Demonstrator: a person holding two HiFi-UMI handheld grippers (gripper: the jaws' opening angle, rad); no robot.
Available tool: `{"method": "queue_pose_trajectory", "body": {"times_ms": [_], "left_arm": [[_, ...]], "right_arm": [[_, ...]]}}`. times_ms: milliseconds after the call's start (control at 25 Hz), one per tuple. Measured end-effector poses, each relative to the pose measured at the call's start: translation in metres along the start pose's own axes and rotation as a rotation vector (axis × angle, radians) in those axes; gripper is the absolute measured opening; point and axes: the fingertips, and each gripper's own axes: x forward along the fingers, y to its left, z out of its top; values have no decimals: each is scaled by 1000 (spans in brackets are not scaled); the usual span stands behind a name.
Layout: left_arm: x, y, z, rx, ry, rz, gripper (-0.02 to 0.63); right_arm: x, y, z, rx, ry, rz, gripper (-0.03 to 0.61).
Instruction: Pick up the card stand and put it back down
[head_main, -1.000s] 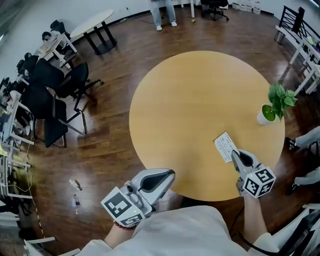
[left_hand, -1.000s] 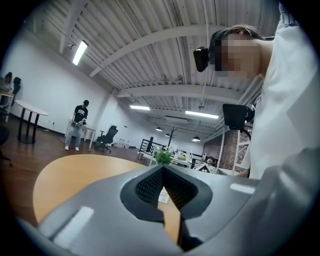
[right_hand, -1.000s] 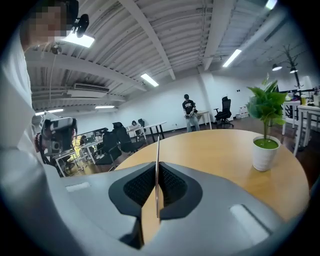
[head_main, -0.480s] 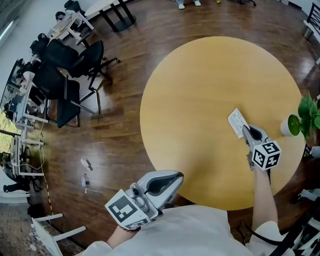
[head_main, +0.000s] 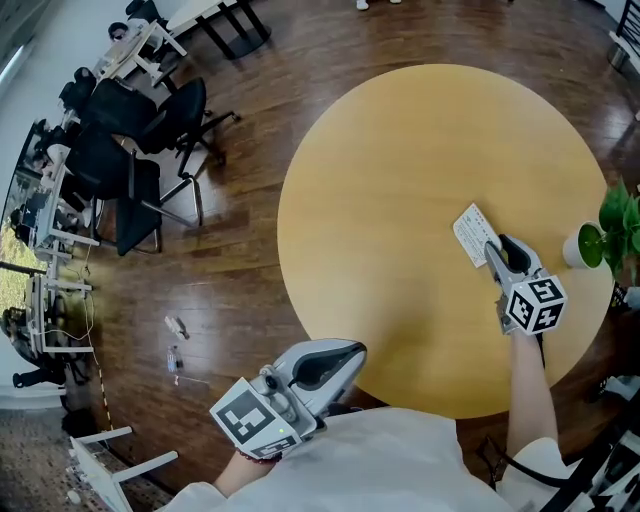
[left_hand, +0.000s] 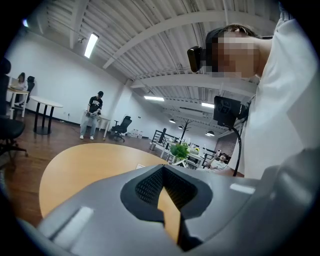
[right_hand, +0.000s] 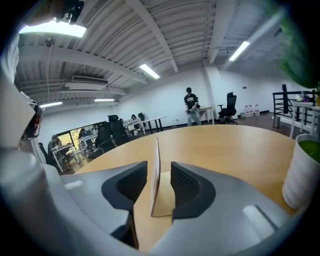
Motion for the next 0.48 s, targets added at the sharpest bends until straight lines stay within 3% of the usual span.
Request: {"method": "queue_pose_trajectory", "body": {"times_ms": [240,480], "left_arm": [[-10,-15,1,27,-11,-45,2],[-35,-45,-14,60,-29,-129,2]], "right_arm": [[-45,-6,-19,52,-20,-120,159],[-123,21,-44,95,-76,-204,155]]}}
